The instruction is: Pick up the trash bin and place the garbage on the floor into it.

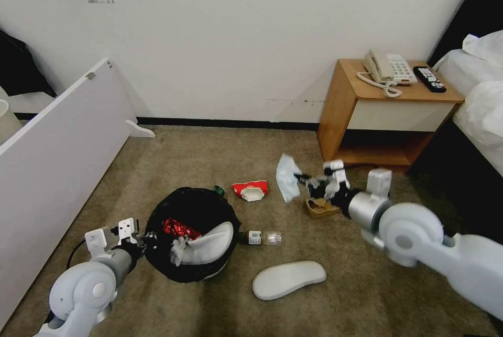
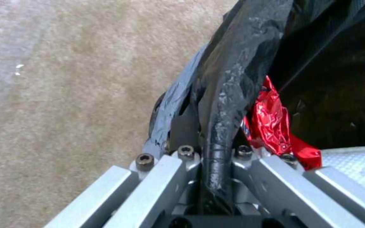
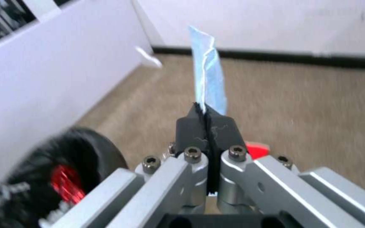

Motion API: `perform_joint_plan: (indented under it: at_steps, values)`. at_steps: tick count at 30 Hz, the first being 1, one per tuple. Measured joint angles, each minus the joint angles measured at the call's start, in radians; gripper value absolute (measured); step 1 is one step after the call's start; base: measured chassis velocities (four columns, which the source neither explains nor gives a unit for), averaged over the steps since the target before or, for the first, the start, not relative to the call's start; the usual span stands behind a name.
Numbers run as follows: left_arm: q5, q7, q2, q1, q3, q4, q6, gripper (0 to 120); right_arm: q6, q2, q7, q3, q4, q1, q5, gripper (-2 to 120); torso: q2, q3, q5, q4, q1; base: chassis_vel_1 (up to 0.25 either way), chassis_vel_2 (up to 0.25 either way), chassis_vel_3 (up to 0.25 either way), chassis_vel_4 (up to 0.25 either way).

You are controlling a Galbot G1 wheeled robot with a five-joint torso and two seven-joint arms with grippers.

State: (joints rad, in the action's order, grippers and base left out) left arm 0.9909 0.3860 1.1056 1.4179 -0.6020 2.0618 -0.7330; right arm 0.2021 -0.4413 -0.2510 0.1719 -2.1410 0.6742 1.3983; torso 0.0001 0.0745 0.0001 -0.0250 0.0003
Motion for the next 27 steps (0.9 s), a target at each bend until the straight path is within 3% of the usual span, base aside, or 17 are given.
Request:
perform_joint_plan:
  at_steps: [9,18,27]
  values:
    - [0.002,0.001,0.000,-0.037,0.076,0.007,-0.003,1,0.003,0.051,0.056,-0.092,-0.086,-0.028,0.027,0,0.000,0.000,-0.0001,-0.0001,0.000,0.000,0.000,0.000,0.000]
    - [0.003,0.008,0.025,-0.106,0.164,0.010,-0.003,1,0.001,0.107,0.185,-0.140,-0.123,-0.035,-0.022,0,0.000,0.000,0.0001,-0.0001,0.000,0.000,0.000,0.000,0.000]
    - [0.011,0.018,0.038,-0.150,0.200,0.011,-0.003,1,-0.006,0.142,0.283,-0.125,-0.146,-0.028,-0.088,0,0.000,0.000,-0.0001,-0.0001,0.000,0.000,0.000,0.000,0.000]
